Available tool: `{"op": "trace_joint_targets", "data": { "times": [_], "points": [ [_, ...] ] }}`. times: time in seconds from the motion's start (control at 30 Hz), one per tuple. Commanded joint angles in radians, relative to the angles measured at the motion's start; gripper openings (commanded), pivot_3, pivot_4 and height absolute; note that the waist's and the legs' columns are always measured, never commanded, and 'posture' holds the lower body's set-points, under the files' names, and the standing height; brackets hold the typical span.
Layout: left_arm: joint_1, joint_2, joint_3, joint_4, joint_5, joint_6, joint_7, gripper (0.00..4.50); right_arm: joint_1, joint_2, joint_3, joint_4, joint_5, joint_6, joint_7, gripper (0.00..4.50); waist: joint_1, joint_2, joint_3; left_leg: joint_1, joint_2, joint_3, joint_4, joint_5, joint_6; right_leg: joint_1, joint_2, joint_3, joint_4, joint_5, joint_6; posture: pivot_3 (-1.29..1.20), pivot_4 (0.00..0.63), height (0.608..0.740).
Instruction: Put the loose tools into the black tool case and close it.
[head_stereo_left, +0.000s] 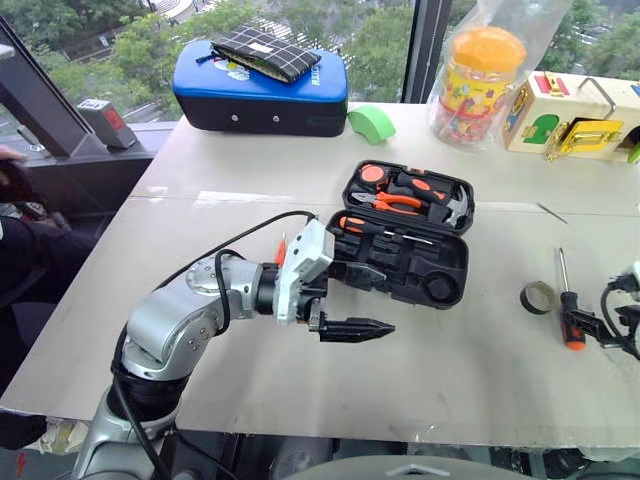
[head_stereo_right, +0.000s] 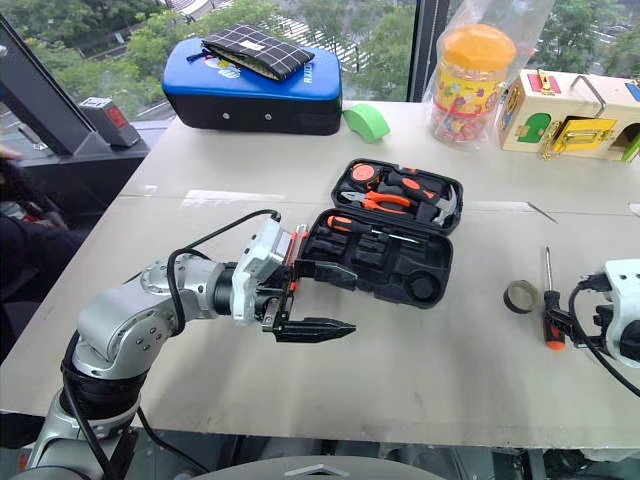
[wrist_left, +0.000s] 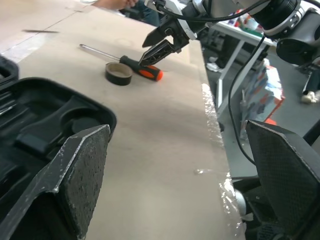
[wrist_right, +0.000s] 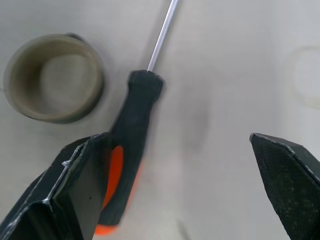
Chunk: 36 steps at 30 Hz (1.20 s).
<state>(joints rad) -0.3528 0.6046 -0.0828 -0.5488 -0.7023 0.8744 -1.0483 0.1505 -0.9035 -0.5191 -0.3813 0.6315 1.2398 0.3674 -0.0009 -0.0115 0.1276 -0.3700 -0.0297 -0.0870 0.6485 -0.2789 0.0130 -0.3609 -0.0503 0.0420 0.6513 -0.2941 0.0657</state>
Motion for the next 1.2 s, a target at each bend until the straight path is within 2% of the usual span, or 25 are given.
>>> {"op": "trace_joint_targets", "data": {
  "times": [0.03,0.1,0.13,0.2,0.27,0.37,0.47,0.57,0.63,0.8,0.97,1.07,1.2],
  "points": [
    [0.012,0.0,0.013,-0.034,0.012,-0.048,0.048,4.5,-0.036,-0.004,0.077,0.072,-0.037,0.038,0.0,3.27,0.001,-0.003,0.0,0.0,0.0,0.0,0.001,0.0,0.0,0.001,0.0,0.0,-0.001,0.0,0.0,0.0,0.15,0.74],
    [0.016,-0.011,0.013,-0.038,0.012,-0.058,0.08,4.5,-0.038,-0.011,0.083,0.084,-0.051,0.036,0.003,2.66,0.008,-0.003,-0.001,-0.001,-0.001,0.0,0.001,-0.001,0.001,0.001,-0.001,0.0,-0.003,0.0,0.0,0.0,0.15,0.74],
    [0.017,-0.012,0.012,-0.039,0.007,-0.059,0.088,4.5,-0.041,-0.01,0.078,0.087,-0.051,0.039,0.004,1.98,0.015,-0.004,-0.001,-0.001,-0.001,0.0,0.002,-0.001,0.002,0.001,-0.001,0.0,-0.004,0.0,0.0,0.0,0.15,0.74],
    [0.024,-0.009,0.007,-0.039,0.001,-0.064,0.096,4.5,-0.046,-0.015,0.067,0.088,-0.051,0.048,0.008,1.07,0.019,-0.005,-0.002,-0.003,-0.001,-0.001,0.002,-0.002,0.003,0.001,-0.001,-0.001,-0.005,0.0,0.0,0.0,0.15,0.74],
    [0.034,-0.006,-0.001,-0.036,0.006,-0.078,0.099,4.5,-0.044,-0.025,0.055,0.082,-0.05,0.062,0.014,0.37,0.019,-0.005,-0.002,-0.004,-0.002,-0.001,0.003,-0.002,0.003,0.001,-0.002,-0.001,-0.006,0.0,0.0,0.0,0.15,0.74],
    [0.04,-0.008,-0.007,-0.033,0.012,-0.097,0.105,4.5,-0.02,-0.045,0.009,0.05,-0.048,0.076,0.026,0.31,0.021,-0.004,-0.002,-0.005,-0.002,-0.002,0.003,-0.002,0.003,0.001,-0.003,-0.001,-0.008,0.0,0.0,0.0,0.15,0.74],
    [0.044,-0.015,0.004,-0.027,0.013,-0.118,0.123,4.5,0.026,-0.104,-0.091,-0.02,-0.038,0.09,0.075,0.31,0.033,0.0,-0.001,-0.008,-0.002,-0.005,0.003,-0.002,0.003,0.0,-0.003,-0.002,-0.009,0.0,0.001,0.0,0.15,0.74],
    [0.08,-0.052,0.047,-0.018,0.028,-0.201,0.164,4.5,-0.04,-0.162,-0.189,-0.107,0.052,0.121,0.168,0.31,0.022,0.006,0.0,-0.008,-0.002,-0.002,0.003,-0.002,0.003,-0.001,-0.003,-0.001,-0.009,0.0,0.001,0.0,0.15,0.74],
    [0.115,-0.028,0.069,-0.024,0.022,-0.2,0.162,4.5,-0.128,-0.199,-0.156,-0.148,0.104,0.12,0.207,0.31,0.001,0.008,0.0,-0.007,-0.001,0.001,0.002,-0.002,0.004,-0.001,-0.003,0.0,-0.009,0.001,0.001,0.0,0.15,0.74],
    [0.208,-0.002,0.167,-0.046,-0.026,-0.181,0.21,4.5,-0.466,-0.155,0.227,-0.175,0.072,-0.029,0.204,0.31,-0.027,0.003,0.004,0.0,0.006,0.003,-0.001,-0.003,0.004,0.0,0.001,0.001,-0.009,0.002,-0.002,0.0,0.15,0.74],
    [0.384,0.073,0.293,-0.144,-0.059,-0.193,0.188,4.5,-0.769,-0.06,0.754,-0.042,-0.154,-0.235,0.355,0.31,-0.031,0.004,0.006,-0.003,0.006,0.002,-0.001,-0.003,0.004,-0.002,-0.001,0.0,-0.01,0.002,-0.002,0.0,0.15,0.74],
    [0.449,0.095,0.345,-0.186,-0.089,-0.195,0.204,4.5,-0.848,-0.041,0.91,0.068,-0.272,-0.352,0.453,0.31,-0.01,0.004,0.007,-0.01,0.004,-0.001,-0.001,0.0,-0.001,-0.008,-0.004,-0.001,-0.011,0.002,-0.002,0.0,0.15,0.74],
    [0.53,0.098,0.404,-0.233,-0.102,-0.207,0.229,4.5,-0.905,0.003,1.008,0.194,-0.366,-0.454,0.547,0.3,0.005,0.004,0.006,-0.012,0.001,-0.002,-0.001,0.0,-0.002,-0.009,-0.008,-0.002,-0.013,0.002,-0.002,0.0,0.15,0.74]
  ]
}}
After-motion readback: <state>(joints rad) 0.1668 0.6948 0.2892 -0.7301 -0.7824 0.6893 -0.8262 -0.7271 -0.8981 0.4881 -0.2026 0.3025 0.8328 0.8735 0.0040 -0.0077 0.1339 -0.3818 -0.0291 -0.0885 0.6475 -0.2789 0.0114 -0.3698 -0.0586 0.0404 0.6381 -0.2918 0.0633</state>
